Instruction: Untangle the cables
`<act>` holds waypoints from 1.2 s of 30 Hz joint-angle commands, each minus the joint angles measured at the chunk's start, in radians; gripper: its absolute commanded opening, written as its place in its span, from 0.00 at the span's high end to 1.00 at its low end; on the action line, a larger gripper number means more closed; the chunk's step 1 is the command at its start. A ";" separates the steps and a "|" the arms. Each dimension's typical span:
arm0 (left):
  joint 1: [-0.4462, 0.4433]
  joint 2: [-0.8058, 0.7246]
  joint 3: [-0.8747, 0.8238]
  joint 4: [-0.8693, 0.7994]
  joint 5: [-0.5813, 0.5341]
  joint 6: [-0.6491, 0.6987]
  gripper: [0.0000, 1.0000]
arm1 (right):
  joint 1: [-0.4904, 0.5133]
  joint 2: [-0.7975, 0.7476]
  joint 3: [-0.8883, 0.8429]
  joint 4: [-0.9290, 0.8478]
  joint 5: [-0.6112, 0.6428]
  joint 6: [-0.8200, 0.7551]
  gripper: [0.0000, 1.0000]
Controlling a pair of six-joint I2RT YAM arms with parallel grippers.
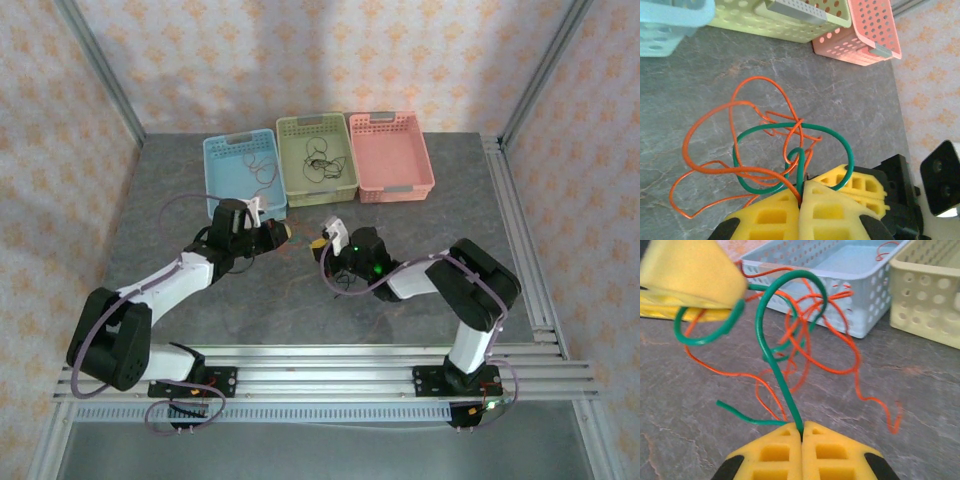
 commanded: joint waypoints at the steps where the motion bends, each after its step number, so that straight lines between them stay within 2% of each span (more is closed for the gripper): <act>1: 0.000 -0.053 0.025 -0.065 -0.111 0.032 1.00 | -0.017 -0.068 -0.021 0.004 0.116 -0.046 1.00; 6: 0.032 -0.104 0.007 -0.140 -0.271 0.022 1.00 | -0.022 -0.130 -0.030 -0.121 0.365 -0.145 1.00; 12: 0.130 -0.150 -0.020 -0.241 -0.390 -0.032 1.00 | -0.073 -0.193 -0.086 -0.104 0.600 -0.119 1.00; 16: 0.190 -0.174 -0.044 -0.257 -0.400 -0.061 1.00 | -0.128 -0.224 -0.130 -0.057 0.668 -0.041 1.00; 20: 0.203 -0.188 -0.049 -0.267 -0.412 -0.064 1.00 | -0.170 -0.243 -0.162 -0.027 0.698 0.027 1.00; 25: 0.203 -0.170 -0.046 -0.244 -0.375 -0.059 1.00 | -0.217 -0.229 -0.182 0.024 0.596 0.124 1.00; 31: 0.196 -0.106 -0.068 -0.026 -0.104 -0.085 1.00 | -0.212 -0.170 -0.172 0.151 0.312 0.139 0.98; 36: 0.152 -0.095 -0.069 0.060 -0.026 -0.083 1.00 | -0.168 -0.113 -0.137 0.207 0.097 0.137 0.67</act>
